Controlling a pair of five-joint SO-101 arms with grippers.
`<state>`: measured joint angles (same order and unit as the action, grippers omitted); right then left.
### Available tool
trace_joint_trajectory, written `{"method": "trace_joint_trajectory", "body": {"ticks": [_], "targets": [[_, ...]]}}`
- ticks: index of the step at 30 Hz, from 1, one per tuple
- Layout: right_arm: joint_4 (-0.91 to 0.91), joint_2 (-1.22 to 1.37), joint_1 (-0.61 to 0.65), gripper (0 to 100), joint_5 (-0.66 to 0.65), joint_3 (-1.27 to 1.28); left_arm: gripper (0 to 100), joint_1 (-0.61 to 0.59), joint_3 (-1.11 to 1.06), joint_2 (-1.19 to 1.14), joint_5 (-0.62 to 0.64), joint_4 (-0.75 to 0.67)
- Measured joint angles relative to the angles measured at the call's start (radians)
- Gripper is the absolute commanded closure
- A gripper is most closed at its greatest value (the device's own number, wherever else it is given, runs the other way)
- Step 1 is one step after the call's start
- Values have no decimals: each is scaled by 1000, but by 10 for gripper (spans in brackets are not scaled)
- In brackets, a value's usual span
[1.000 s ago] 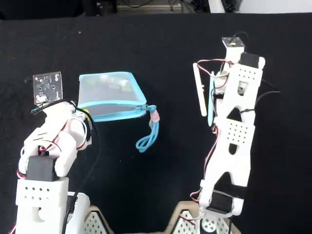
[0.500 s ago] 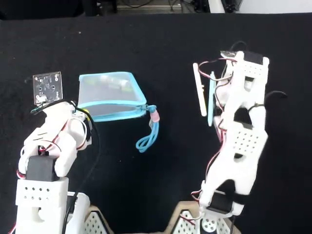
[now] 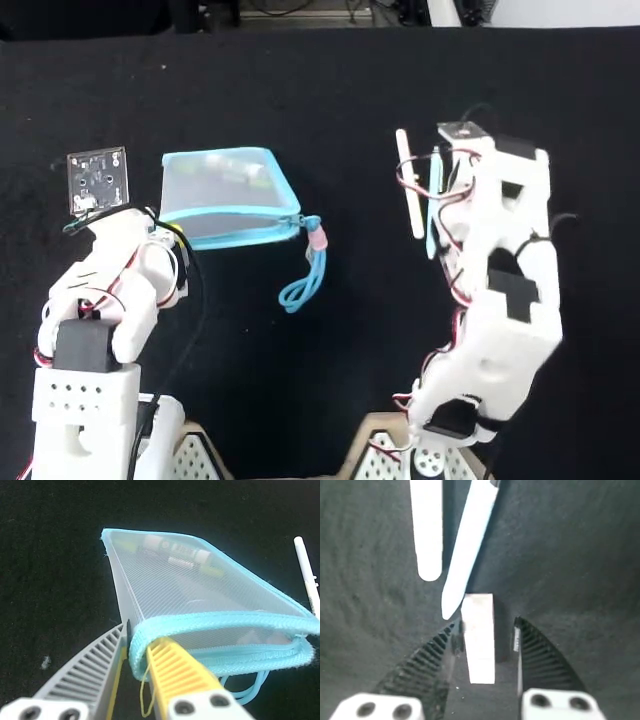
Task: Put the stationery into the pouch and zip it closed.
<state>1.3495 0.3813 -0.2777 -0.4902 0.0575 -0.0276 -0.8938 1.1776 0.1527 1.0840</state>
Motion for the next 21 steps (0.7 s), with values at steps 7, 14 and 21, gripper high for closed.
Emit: {"method": "trace_joint_trajectory", "body": {"ticks": [7,14,21], "targets": [[-201,-55,23,839,-43,175,970,0,0,0,0,0],[-293,-25,6,975,-43,175,970,0,0,0,0,0],[-180,-12,-112,988,-41,75,970,0,0,0,0,0]]}}
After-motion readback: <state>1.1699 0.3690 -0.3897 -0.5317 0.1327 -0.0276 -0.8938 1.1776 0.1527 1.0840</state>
